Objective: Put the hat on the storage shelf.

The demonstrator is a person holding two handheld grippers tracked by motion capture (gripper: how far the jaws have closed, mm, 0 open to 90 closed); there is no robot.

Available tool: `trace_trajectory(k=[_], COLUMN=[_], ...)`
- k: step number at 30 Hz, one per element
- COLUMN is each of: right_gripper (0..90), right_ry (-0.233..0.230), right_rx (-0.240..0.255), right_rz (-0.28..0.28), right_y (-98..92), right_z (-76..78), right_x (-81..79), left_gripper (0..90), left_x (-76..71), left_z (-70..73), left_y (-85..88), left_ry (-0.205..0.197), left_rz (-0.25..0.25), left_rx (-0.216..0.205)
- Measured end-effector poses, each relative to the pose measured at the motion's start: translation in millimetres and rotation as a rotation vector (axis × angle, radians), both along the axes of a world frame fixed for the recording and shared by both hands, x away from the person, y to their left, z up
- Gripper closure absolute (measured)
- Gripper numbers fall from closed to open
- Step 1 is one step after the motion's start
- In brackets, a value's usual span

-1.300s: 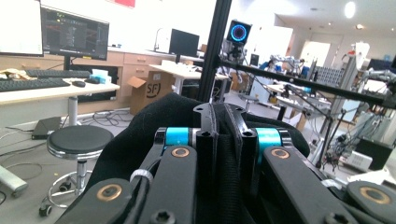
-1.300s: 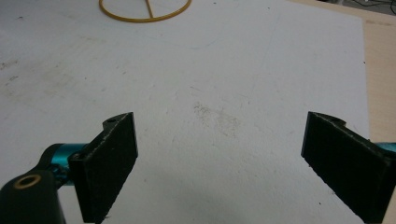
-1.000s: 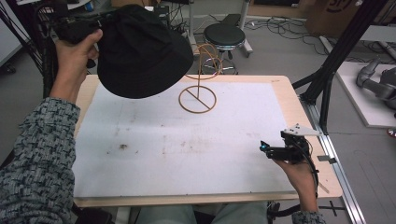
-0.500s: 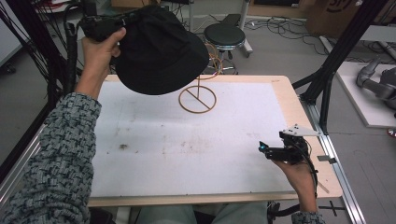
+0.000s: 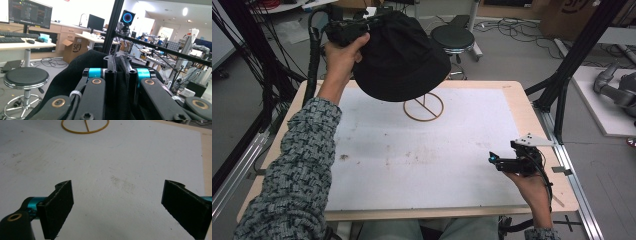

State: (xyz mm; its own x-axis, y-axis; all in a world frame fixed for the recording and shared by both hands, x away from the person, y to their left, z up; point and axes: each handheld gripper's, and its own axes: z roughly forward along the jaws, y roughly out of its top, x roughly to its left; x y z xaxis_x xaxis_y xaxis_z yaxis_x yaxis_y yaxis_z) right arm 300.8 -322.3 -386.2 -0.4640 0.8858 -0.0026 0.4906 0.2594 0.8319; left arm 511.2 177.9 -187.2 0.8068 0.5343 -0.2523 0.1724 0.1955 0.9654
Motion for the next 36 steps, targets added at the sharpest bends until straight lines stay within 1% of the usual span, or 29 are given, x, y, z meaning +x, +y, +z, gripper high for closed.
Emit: trace_trajectory(k=[2,4,5,8,9,11,15,18,23,25,28,31,32,36], right_gripper=[10.3,10.3,10.4,10.3,10.4,10.3,10.3,10.4,10.4,10.4,10.4,10.3,10.3,10.4], right_ry=[-0.002,0.003,0.004,0.000,-0.001,-0.001,-0.003,0.000,-0.001,-0.002,-0.003,-0.004,-0.004,-0.003], right_rx=[-0.001,0.001,0.001,-0.002,-0.003,-0.003,-0.003,-0.002,0.000,0.000,0.000,0.001,0.001,0.001], right_rz=[0.003,0.005,0.005,0.011,0.008,0.010,0.014,0.017,0.024,0.025,0.029,0.027,0.027,0.029], right_y=[0.1,0.7,0.8,0.6,0.4,0.2,1.2,2.9,5.1,4.9,4.5,4.8,4.8,5.2], right_z=[0.0,-0.5,-0.7,-0.5,-0.3,0.1,0.5,0.3,0.5,0.5,0.5,0.8,0.8,0.6], right_x=[0.2,0.3,0.3,0.2,0.0,-0.5,-0.6,0.0,0.3,0.2,-0.2,-0.8,-0.8,-1.4], left_gripper=[83.2,83.2,83.1,83.2,83.2,83.3,83.2,83.2,83.3,83.3,83.3,83.3,83.3,83.2], left_x=[3.2,7.5,8.5,10.8,10.8,11.8,12.4,13.3,15.9,18.0,19.3,22.3,22.3,24.6], left_z=[-4.0,-10.4,-12.7,-19.0,-19.0,-23.9,-25.8,-25.7,-26.8,-28.5,-29.6,-32.2,-32.2,-35.4], left_y=[-6.1,-14.8,-17.4,-25.3,-25.3,-31.6,-36.7,-42.9,-48.2,-53.6,-57.2,-64.9,-64.9,-72.6], left_ry=[0.009,0.022,0.026,0.034,0.034,0.036,0.040,0.035,0.024,0.018,0.021,0.034,0.034,0.040], left_rz=[-0.002,-0.004,-0.008,-0.014,-0.014,-0.013,-0.012,-0.004,0.002,0.010,0.017,0.031,0.031,0.040], left_rx=[0.004,0.020,0.019,0.022,0.022,0.035,0.041,0.064,0.085,0.109,0.120,0.121,0.121,0.142])
